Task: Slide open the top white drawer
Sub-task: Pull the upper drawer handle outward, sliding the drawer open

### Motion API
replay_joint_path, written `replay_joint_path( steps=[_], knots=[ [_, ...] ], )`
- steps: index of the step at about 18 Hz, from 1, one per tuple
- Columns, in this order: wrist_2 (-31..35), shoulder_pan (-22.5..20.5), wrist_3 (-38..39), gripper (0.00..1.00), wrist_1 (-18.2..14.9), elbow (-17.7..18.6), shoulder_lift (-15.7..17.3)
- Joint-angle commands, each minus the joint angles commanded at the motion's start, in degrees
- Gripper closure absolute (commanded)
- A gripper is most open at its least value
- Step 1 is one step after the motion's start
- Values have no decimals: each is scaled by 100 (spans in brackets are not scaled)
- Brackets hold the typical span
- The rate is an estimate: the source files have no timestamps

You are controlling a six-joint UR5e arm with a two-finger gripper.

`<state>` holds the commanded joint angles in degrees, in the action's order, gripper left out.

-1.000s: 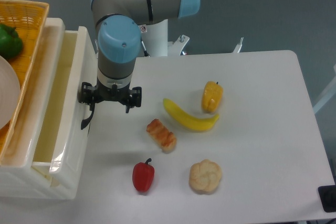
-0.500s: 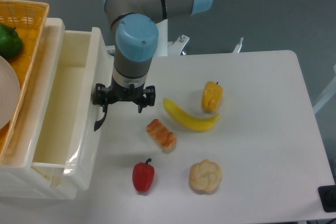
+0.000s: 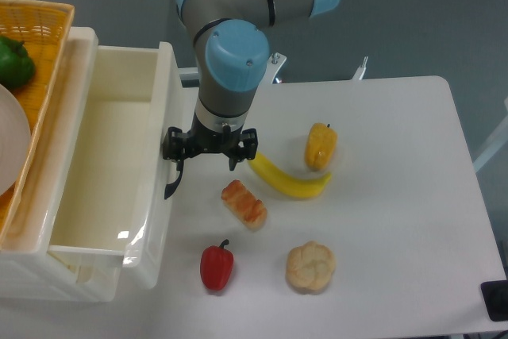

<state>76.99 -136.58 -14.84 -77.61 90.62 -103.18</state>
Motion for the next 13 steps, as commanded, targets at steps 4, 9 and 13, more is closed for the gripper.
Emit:
replay_joint_path(
  steps=[4,9,13],
  knots=[
    [18,-88,-194,0,0,9,-9],
    [9,-115,-370,0,0,-17,-9],
    [18,-158,-520,0,-9,-70,-17]
  ],
)
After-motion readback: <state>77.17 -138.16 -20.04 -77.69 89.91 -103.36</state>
